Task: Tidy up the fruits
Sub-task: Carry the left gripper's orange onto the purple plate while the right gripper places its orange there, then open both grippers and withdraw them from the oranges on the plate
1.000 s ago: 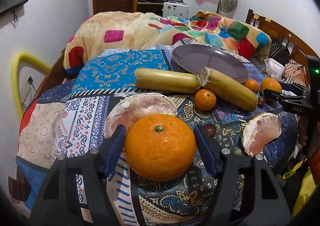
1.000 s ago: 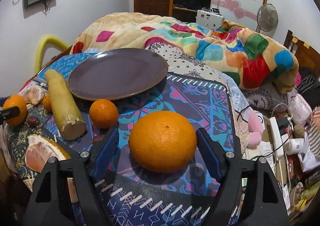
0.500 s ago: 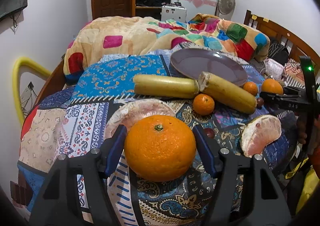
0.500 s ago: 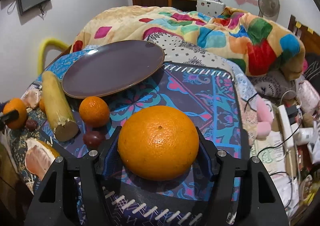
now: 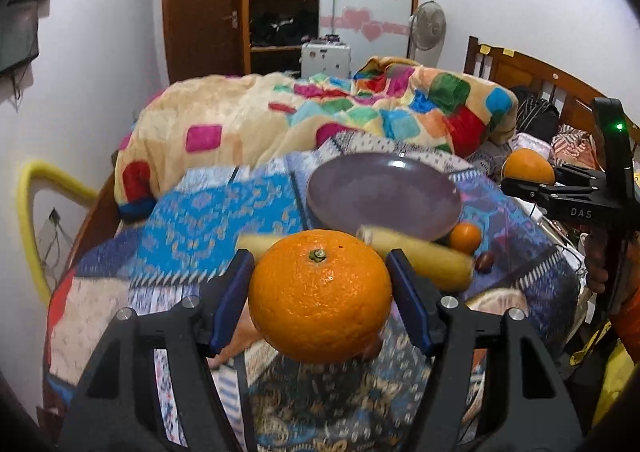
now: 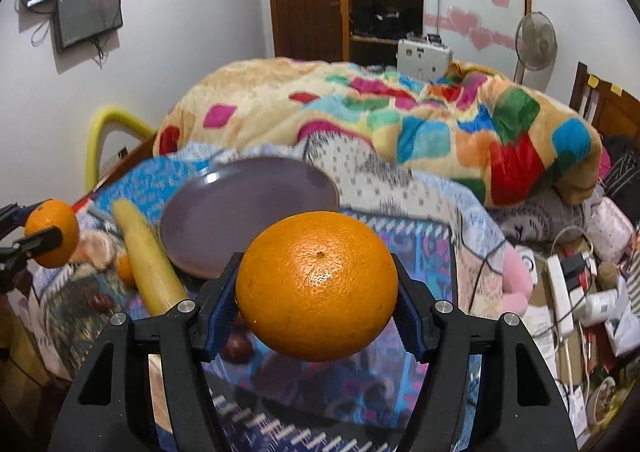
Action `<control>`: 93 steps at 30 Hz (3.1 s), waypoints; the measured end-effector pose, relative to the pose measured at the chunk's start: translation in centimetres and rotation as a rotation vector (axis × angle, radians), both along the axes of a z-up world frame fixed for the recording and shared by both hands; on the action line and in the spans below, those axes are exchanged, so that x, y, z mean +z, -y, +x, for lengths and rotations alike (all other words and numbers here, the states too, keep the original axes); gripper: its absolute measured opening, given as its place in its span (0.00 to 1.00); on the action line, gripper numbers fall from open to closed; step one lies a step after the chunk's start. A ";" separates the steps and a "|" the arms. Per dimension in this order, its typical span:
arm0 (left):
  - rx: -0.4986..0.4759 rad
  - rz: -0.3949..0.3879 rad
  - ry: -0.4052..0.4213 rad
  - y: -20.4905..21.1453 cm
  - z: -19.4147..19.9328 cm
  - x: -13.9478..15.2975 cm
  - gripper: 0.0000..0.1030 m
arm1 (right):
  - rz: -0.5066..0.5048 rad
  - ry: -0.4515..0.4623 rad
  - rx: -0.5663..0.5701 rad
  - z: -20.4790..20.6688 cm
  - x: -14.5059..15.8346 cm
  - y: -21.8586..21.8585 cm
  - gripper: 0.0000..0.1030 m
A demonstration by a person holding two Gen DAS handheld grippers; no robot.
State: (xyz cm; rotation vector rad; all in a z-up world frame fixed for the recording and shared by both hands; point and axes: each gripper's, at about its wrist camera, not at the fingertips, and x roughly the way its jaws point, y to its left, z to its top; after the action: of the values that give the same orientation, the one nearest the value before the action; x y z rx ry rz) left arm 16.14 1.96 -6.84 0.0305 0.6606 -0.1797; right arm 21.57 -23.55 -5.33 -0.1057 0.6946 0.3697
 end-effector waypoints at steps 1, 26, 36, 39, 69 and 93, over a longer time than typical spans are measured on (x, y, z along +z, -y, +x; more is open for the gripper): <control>-0.002 -0.002 0.006 0.1 0.4 0.2 0.66 | 0.003 0.014 0.003 0.1 0.3 -0.2 0.62; 0.071 -0.015 -0.081 0.5 13.4 1.2 0.66 | -0.018 -0.044 0.094 9.2 -1.8 -6.4 0.62; 0.072 -0.042 -0.228 0.8 18.0 -1.7 0.66 | -0.114 -0.147 0.135 11.3 -4.3 -7.5 0.62; 0.060 -0.063 -0.251 1.1 18.5 -2.2 0.66 | -0.123 -0.165 0.141 11.6 -4.7 -7.4 0.62; 0.024 -0.080 -0.172 1.7 17.1 0.3 0.68 | -0.147 -0.095 0.143 9.4 -2.9 -6.3 0.79; 0.073 0.067 -0.001 -0.9 2.0 4.7 0.80 | -0.078 0.106 0.206 -2.5 2.7 -6.5 0.79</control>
State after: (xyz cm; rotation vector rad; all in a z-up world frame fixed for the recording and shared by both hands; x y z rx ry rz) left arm 18.18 2.90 -2.17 0.0702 0.6673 -0.0873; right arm 19.04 -17.02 -2.63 -0.2707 0.5946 0.5302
